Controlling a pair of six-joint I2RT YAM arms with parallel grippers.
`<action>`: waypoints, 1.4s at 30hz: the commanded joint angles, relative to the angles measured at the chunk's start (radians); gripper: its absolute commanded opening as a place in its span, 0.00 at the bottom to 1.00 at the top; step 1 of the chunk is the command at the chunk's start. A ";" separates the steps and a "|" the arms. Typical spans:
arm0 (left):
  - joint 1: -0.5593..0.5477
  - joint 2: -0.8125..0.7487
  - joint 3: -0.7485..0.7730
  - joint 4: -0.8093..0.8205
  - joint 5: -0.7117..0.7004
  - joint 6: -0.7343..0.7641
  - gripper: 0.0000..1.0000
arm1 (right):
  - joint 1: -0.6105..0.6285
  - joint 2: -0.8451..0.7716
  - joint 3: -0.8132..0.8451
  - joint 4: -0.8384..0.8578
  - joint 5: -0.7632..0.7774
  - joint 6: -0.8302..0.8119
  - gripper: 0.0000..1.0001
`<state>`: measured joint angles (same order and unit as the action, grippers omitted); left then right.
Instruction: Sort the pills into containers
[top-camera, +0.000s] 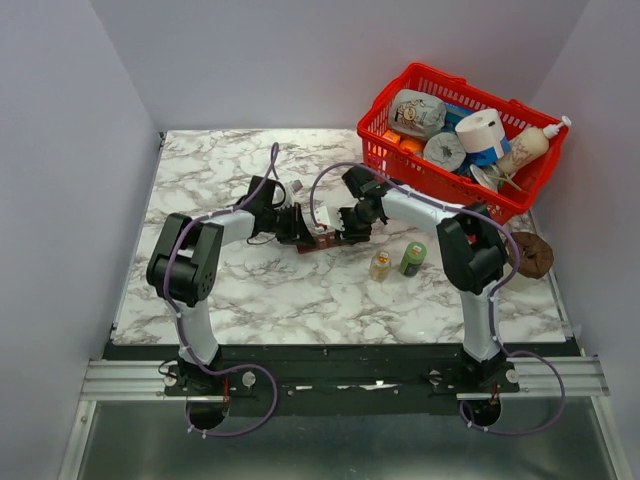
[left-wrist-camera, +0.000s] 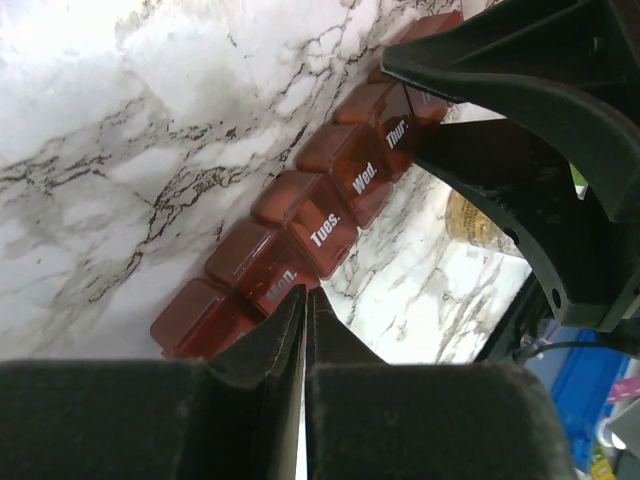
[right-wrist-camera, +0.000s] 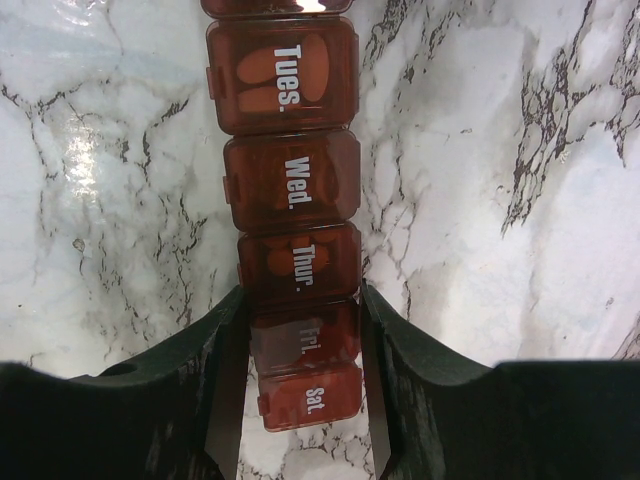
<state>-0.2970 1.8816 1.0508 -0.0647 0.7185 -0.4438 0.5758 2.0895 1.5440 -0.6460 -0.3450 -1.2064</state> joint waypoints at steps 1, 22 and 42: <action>-0.007 0.024 0.018 -0.096 -0.102 0.059 0.12 | 0.006 0.058 0.010 -0.026 0.052 0.005 0.36; 0.127 -0.508 -0.104 -0.032 -0.246 0.045 0.44 | 0.004 -0.031 -0.002 0.022 0.032 0.031 0.87; 0.226 -1.167 -0.166 -0.178 -0.467 0.100 0.99 | -0.102 -0.673 0.046 0.089 -0.220 0.934 1.00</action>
<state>-0.0757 0.7380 0.8303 -0.1173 0.2722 -0.3588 0.5232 1.5280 1.6661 -0.6525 -0.4999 -0.6056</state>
